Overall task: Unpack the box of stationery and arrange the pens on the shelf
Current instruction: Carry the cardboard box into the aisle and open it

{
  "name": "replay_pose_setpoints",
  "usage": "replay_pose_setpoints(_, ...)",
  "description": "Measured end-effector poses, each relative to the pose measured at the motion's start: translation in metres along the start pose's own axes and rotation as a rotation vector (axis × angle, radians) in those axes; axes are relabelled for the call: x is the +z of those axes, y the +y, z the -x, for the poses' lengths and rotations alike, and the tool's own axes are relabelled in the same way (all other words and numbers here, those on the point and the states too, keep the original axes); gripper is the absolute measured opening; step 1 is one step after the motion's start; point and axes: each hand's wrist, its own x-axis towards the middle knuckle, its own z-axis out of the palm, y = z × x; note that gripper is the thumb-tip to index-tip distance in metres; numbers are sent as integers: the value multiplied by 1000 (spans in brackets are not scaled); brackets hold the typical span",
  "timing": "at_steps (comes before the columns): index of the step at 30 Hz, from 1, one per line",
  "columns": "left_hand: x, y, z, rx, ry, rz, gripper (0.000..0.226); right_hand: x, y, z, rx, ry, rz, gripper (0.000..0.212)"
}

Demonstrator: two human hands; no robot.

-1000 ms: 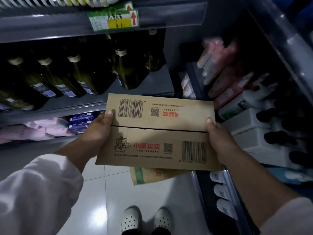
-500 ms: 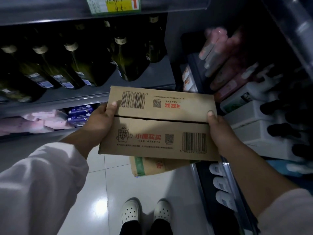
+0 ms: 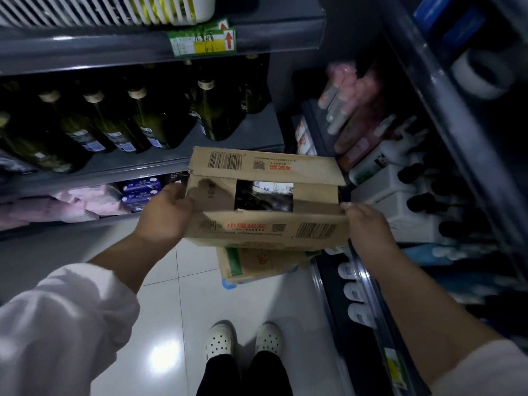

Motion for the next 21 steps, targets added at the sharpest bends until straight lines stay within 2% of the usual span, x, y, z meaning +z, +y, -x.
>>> replay_pose_setpoints(3, -10, -1, 21, 62, -167, -149, 43, -9, 8, 21, -18, -36, 13, 25)
replay_pose_setpoints(5, -12, 2, 29, 93, -263, -309, 47, -12, 19, 28, -20, -118, 87, 25)
replay_pose_setpoints(7, -10, 5, 34, 133, -308, -513, 49, -12, 29, 31, -46, -229, 224, 27)
replay_pose_setpoints(9, -3, 3, 34, 221, -302, -656, 49, -7, 35, 31, -126, -262, 398, 31)
replay_pose_setpoints(12, 13, -6, 28, 357, -310, -746, 45, 8, 39, 26, -299, -223, 618, 41)
replay_pose_setpoints(15, 28, -14, 22, 416, -336, -802, 32, 26, 48, 16, -377, -203, 730, 47)
replay_pose_setpoints(21, 47, -34, 14, 575, -160, -890, 10, 47, 72, 4, -487, 11, 851, 19)
